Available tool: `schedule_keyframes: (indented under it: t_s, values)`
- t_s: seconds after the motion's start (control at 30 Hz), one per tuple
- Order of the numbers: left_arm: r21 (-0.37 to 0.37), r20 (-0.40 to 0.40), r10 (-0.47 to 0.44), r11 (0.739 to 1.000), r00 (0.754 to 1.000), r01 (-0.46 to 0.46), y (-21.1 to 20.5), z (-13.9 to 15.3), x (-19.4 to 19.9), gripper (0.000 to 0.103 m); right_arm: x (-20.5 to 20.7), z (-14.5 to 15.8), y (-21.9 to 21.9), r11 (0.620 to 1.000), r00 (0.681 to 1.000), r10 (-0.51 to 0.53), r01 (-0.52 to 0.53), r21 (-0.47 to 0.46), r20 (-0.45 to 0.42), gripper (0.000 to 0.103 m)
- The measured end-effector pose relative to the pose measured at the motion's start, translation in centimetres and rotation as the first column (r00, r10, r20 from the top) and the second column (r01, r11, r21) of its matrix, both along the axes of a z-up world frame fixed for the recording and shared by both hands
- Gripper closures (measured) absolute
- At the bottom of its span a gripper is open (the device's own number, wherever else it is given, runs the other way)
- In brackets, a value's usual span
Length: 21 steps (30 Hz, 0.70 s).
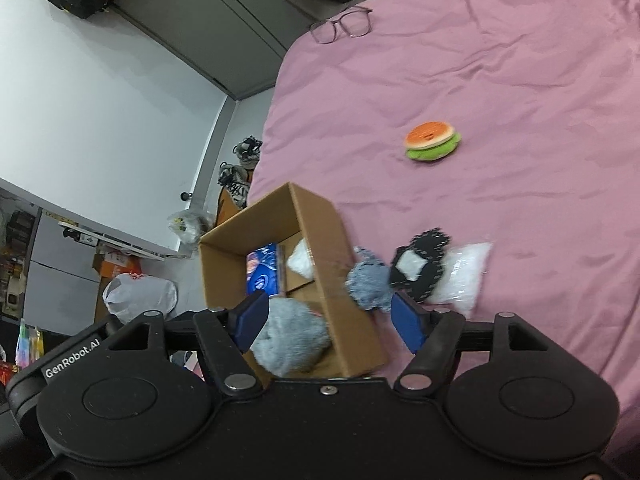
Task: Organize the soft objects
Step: 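Open the right gripper to drop the grey plush ball into the box, then lower both grippers onto the bagged black felt plush and close them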
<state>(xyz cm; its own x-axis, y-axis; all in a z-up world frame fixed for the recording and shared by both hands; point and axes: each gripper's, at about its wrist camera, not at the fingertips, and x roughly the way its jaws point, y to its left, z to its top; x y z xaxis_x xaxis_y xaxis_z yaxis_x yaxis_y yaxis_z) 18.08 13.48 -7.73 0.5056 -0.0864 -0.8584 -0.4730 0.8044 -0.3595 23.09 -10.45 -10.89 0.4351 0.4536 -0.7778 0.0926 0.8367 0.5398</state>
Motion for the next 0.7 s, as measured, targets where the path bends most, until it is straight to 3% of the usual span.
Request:
schedule_keyframes:
  t_s: [0.47, 0.7]
  values:
    - [-0.01, 0.014, -0.068, 0.998, 0.998, 0.068, -5.3, -0.3, 0.8, 0.032, -0.1, -0.7, -4.9, 0.998, 0.999, -0.042, 0.042, -0.04, -0.001, 0.037]
    - [0.012, 0.032, -0.109, 0.994, 0.993, 0.109, -7.7, -0.6, 1.9, 0.033, 0.6, -2.7, -6.8, 0.996, 0.996, -0.087, 0.087, 0.001, -0.035, 0.049]
